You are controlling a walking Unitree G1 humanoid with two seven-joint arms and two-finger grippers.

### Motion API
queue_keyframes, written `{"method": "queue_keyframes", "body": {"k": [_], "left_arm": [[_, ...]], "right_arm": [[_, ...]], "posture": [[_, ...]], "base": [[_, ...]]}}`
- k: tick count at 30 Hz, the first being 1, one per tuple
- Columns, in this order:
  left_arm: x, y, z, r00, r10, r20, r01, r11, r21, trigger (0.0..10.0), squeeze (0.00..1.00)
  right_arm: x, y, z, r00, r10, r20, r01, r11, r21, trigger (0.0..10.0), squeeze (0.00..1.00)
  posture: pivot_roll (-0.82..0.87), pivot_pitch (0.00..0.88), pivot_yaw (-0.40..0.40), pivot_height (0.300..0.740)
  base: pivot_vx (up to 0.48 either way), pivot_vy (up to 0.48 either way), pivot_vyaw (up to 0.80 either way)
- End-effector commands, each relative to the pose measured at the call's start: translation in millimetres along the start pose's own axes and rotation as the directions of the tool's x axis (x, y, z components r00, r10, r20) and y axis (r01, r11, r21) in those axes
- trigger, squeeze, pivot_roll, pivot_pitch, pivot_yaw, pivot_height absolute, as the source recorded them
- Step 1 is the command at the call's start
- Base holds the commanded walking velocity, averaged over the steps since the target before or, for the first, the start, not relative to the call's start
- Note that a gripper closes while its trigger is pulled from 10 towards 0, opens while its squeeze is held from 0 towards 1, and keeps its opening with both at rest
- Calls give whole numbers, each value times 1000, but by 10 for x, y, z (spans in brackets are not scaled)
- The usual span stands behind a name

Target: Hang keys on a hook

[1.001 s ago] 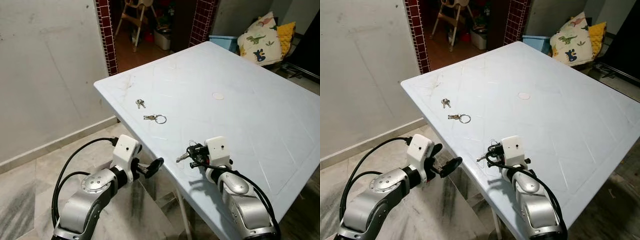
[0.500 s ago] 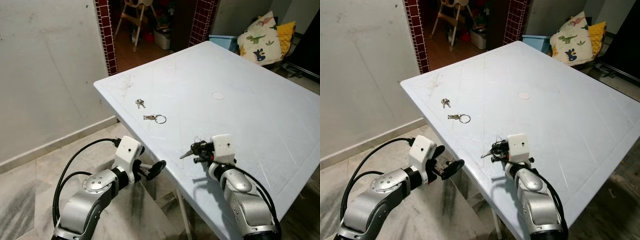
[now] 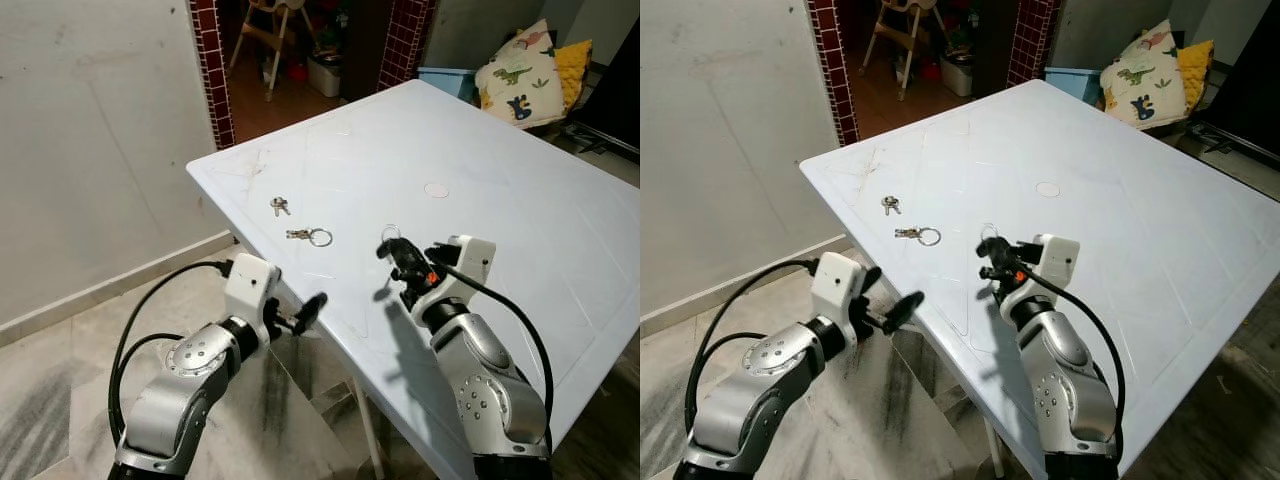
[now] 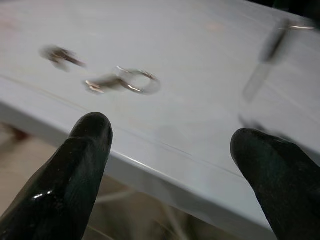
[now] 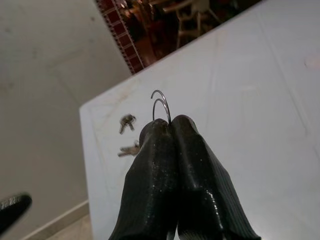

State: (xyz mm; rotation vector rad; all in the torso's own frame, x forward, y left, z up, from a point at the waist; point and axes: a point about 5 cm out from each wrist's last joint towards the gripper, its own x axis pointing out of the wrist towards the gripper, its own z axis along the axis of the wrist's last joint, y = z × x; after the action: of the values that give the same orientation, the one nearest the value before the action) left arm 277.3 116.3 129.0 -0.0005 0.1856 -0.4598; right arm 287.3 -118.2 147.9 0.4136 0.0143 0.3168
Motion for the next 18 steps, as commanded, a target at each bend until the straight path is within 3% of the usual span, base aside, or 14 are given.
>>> {"method": "queue_keyframes", "body": {"k": [1,2,8,18], "left_arm": [[7,82,23,997,70,19,-70,997,24,10000,0],[6,111,41,995,94,33,-95,995,22,10000,0],[22,154,80,987,148,63,-149,989,20,10000,0],[49,168,48,983,180,43,-179,983,-31,10000,0]], "right_arm": [[-28,52,74,1000,16,20,-16,999,-44,7765,0],[-37,89,92,999,26,27,-24,998,-59,10000,0],[-78,228,132,998,55,39,-51,995,-84,10000,0],[-62,253,104,998,52,24,-49,994,-93,10000,0]], "posture": [[91,51,-52,740],[88,49,-51,740],[86,42,-54,740],[88,40,-56,740]], "base": [[0,0,0],[0,0,0],[0,0,0],[0,0,709]]}}
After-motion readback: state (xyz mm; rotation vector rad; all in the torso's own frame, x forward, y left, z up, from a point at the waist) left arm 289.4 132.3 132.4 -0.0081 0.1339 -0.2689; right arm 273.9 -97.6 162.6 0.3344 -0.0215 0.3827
